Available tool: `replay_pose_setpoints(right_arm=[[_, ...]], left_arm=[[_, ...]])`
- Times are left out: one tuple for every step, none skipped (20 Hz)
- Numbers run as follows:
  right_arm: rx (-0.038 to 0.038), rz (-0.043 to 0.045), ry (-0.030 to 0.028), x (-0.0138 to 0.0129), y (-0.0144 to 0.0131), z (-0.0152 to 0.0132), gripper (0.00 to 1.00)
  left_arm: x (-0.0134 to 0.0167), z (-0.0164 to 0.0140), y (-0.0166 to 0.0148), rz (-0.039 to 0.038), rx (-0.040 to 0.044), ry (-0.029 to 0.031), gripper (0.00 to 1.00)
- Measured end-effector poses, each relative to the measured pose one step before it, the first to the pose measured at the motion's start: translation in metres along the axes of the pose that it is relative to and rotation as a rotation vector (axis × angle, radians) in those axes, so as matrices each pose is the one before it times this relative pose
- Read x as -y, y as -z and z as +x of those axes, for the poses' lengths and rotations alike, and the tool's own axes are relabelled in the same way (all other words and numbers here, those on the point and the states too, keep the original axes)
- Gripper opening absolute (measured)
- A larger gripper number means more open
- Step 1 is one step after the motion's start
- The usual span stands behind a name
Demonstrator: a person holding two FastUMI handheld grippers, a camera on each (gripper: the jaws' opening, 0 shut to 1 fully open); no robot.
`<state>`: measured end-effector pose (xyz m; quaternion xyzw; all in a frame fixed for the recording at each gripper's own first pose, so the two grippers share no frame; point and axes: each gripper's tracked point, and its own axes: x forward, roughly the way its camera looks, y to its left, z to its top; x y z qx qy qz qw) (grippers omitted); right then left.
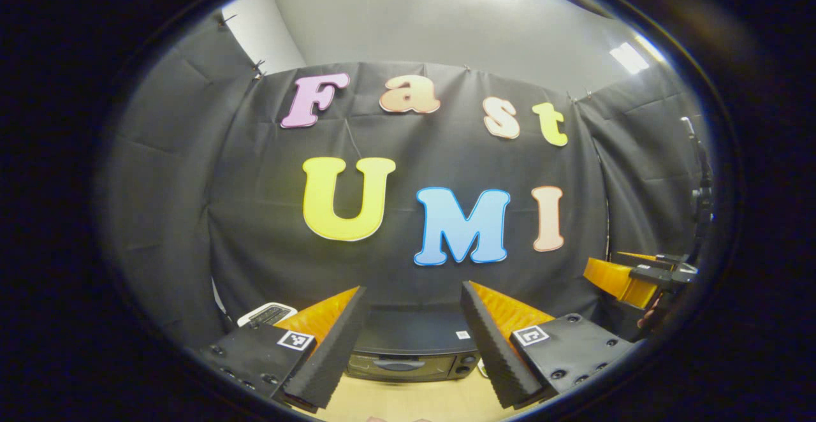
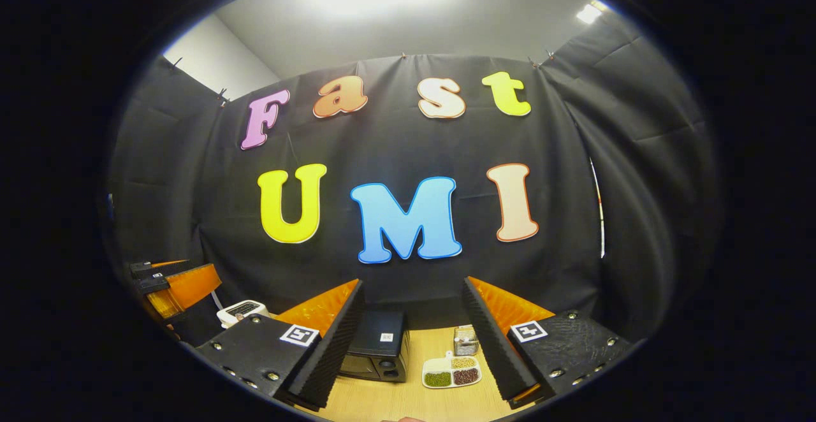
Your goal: Open the electric oven with the left hand, put the food in, and close the electric oven.
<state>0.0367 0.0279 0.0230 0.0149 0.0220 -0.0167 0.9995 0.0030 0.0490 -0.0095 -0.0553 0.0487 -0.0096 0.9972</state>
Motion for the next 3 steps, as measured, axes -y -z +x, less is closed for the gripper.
replay_pose_setpoints(right_arm=[[0.00059,-0.00641,-0.0017,-0.00149,-0.00004,-0.00121,0.94],[-0.00364,-0.00647,0.00375,0.00041,0.00103,-0.00136,0.94],[-0.00617,-0.00092,0.00129,-0.00049,0.00159,-0.00166,0.87]], left_arm=[[-0.0004,-0.00113,-0.00401,-0.00492,0.00488,0.00356,1.0],[-0.00176,-0.00014,-0.00329,-0.00216,0.00492,0.00295,1.0],[-0.00208,0.00004,-0.00173,0.00196,0.0057,-0.00041,1.0]])
